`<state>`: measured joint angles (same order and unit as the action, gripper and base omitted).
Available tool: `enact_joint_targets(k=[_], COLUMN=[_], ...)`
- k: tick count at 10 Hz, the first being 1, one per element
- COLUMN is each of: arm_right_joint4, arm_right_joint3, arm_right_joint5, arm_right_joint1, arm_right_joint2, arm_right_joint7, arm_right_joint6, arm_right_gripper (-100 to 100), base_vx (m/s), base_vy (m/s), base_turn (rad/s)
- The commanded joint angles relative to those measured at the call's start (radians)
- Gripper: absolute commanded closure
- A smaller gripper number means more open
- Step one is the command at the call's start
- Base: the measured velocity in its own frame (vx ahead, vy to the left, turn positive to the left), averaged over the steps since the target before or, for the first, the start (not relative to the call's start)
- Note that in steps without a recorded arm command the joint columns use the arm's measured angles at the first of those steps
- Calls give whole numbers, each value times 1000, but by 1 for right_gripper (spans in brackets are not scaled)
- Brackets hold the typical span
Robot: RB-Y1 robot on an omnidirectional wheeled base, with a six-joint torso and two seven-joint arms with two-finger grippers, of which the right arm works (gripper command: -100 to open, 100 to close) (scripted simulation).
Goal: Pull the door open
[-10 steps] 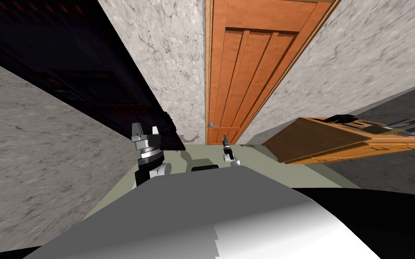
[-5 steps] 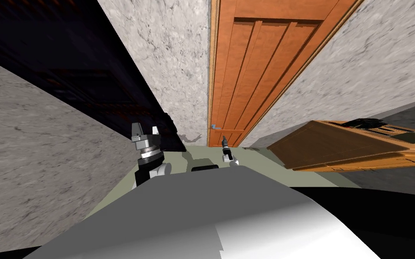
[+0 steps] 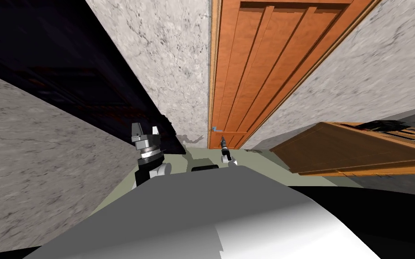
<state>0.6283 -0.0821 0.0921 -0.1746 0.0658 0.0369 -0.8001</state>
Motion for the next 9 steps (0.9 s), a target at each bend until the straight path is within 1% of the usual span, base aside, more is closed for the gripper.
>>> enact_joint_targets(k=[1, 3, 4, 5, 6, 8, 9], arm_right_joint4=[-22, -47, -49, -54, -56, -64, -64], arm_right_joint3=[-1, -3, -3, -1, 0, 4, 4], arm_right_joint5=[2, 3, 3, 7, 9, 16, 16], arm_right_joint1=[-8, -17, -19, -11, -8, 7, 7], arm_right_joint2=[-8, -19, -14, 8, 15, 54, 54], arm_right_joint7=[-2, -2, -3, -23, -30, -65, -65], arm_right_joint6=[-5, -11, -15, -23, -25, -39, -39], arm_right_gripper=[-100, -100, -100, -100, -100, -100, -100], base_vx=[183, 205, 92, 45, 55, 87, 82], base_vy=[71, 85, 51, 100, 163, 189, 117], base_turn=[-28, -57, -16, 58, 36, 56, 14])
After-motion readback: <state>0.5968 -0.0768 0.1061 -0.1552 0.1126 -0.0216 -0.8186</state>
